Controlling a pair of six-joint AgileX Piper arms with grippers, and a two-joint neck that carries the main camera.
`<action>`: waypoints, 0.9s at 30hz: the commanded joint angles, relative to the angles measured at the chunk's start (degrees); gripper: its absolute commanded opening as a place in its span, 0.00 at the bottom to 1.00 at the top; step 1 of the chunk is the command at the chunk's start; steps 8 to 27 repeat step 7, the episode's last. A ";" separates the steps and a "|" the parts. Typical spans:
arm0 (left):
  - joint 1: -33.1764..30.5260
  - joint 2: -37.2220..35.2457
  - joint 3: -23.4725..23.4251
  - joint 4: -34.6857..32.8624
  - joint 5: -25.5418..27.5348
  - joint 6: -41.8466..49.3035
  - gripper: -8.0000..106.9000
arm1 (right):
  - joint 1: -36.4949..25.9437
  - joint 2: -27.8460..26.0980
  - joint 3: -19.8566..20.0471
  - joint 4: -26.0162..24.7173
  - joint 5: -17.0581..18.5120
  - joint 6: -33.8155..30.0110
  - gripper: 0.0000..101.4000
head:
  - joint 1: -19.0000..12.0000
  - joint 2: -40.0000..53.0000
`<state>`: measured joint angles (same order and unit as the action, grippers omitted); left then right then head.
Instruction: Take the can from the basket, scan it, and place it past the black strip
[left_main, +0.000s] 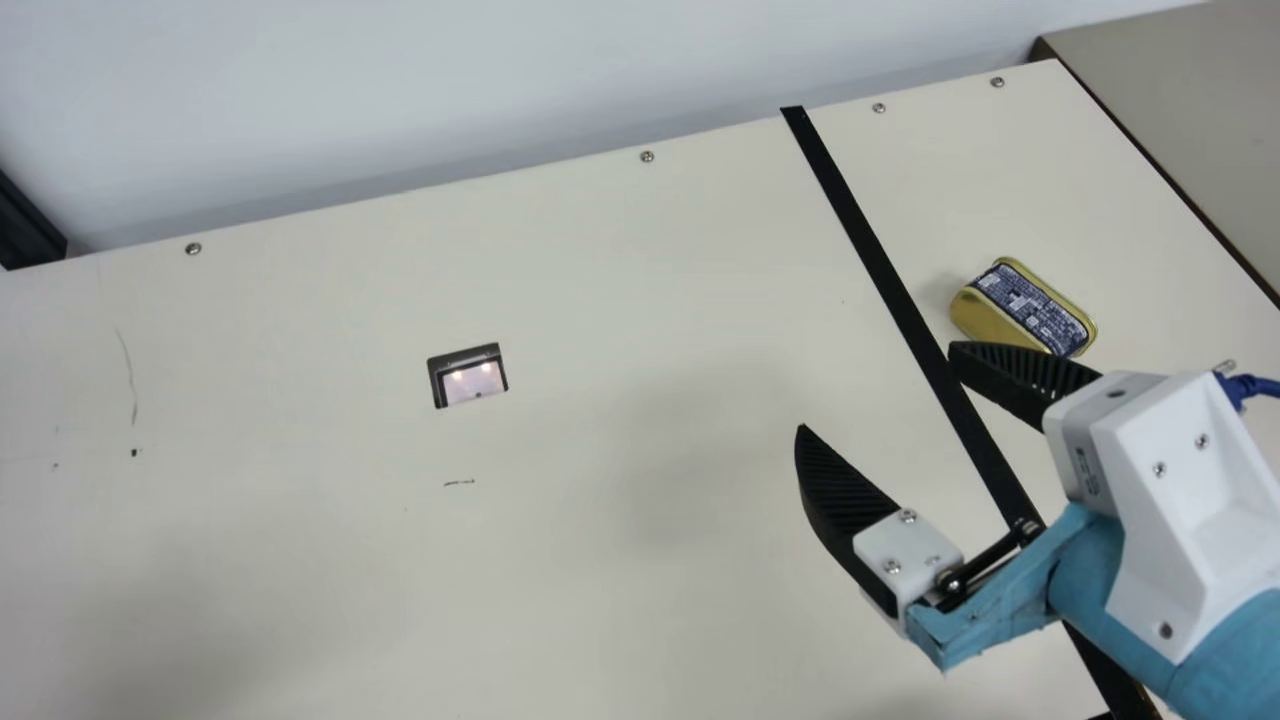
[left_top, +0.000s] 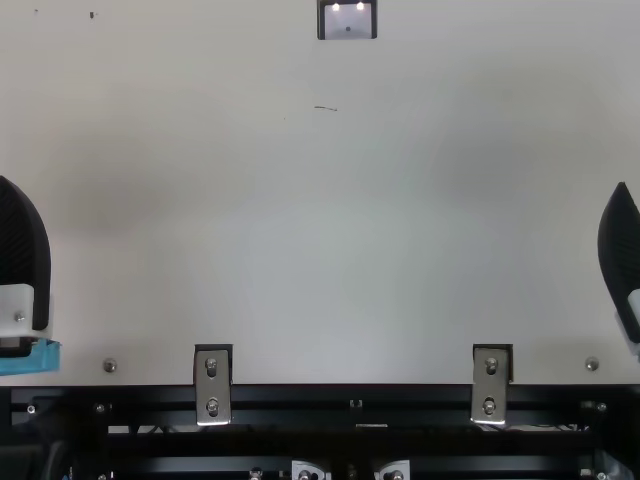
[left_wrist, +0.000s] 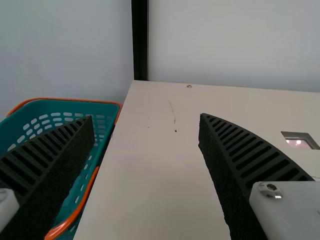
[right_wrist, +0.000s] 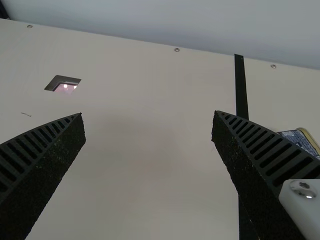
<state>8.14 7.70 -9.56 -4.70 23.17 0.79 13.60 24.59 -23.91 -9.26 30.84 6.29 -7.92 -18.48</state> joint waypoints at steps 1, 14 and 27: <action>0.00 0.00 0.00 0.00 0.00 0.00 0.85 | 0.00 0.00 0.00 0.00 0.00 0.00 1.00 | -1.66 0.82; 0.00 0.00 0.00 0.00 0.00 0.00 0.85 | 0.00 0.00 0.00 0.00 0.00 0.00 1.00 | -1.66 0.82; 0.00 0.00 0.00 0.00 0.00 0.00 0.85 | 0.00 0.00 0.00 0.00 0.00 0.00 1.00 | -1.66 0.82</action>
